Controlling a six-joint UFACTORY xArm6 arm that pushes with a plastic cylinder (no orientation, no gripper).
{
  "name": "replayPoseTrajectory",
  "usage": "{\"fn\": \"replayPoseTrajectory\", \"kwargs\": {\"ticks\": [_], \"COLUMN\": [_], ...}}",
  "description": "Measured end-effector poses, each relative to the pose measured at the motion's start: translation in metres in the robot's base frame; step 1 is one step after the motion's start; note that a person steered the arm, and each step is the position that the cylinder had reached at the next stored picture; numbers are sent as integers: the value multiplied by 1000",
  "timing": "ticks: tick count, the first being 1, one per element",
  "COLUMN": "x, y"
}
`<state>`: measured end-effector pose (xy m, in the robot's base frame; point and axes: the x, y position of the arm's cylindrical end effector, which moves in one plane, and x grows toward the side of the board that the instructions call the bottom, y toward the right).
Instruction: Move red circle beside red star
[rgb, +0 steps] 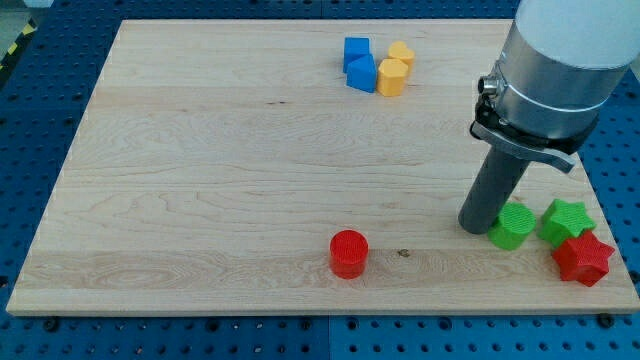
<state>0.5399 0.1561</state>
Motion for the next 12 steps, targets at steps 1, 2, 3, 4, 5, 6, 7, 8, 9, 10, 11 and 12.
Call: {"fn": "replayPoseTrajectory", "kwargs": {"ticks": [1, 2, 3, 4, 5, 6, 7, 8, 9, 10, 11, 12], "x": [0, 0, 7, 5, 5, 5, 0, -1, -1, -1, 13, 34], "y": [7, 7, -13, -46, -65, -75, -99, -119, -152, -181, -188, -176]}}
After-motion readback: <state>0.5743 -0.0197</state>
